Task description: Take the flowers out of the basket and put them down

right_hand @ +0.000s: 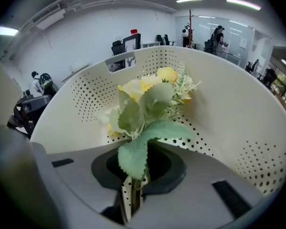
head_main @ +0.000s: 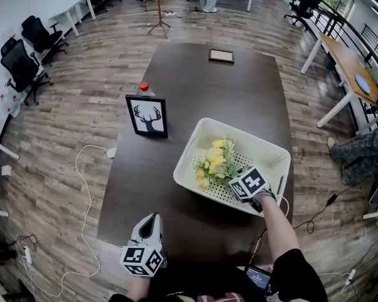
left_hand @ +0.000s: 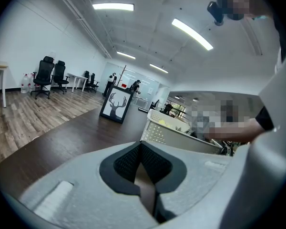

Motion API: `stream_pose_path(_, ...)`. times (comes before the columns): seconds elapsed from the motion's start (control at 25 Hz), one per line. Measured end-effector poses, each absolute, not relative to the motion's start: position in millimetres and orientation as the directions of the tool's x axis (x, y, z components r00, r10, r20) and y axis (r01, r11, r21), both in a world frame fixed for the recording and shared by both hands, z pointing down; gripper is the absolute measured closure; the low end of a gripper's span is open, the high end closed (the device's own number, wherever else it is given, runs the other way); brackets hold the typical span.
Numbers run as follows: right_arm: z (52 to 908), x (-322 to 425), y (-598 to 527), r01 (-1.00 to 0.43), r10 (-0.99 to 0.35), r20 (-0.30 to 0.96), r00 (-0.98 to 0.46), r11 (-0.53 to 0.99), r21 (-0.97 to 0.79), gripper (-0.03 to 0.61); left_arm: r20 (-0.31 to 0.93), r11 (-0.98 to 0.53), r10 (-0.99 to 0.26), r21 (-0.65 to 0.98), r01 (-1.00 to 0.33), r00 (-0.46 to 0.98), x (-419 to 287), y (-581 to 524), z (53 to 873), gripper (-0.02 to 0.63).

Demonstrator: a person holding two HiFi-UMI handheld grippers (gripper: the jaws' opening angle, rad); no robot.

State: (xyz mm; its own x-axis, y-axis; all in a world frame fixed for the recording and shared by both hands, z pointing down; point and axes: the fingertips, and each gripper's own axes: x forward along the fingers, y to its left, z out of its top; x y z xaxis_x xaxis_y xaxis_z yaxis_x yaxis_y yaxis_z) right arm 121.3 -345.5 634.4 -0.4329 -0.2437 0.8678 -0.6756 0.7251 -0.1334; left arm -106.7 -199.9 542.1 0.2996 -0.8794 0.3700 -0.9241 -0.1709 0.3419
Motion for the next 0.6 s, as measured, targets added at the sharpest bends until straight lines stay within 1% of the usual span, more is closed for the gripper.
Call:
stream_pose_path(0.28,597,123,-351,-0.682,-0.295,0.832,-0.470,0.719,-0.131,0.526,0.361,-0.176,-0.883,0.339,-0.924,0.301,-107,-196,539,0.606)
stream_pose_path(0.6,570,131,-344,-0.713,-0.373,0.802,-0.467,0.696,-0.091,0.526,0.334,-0.209,-0.885,0.336,-0.918,0.324,-100,-190,533,0.606)
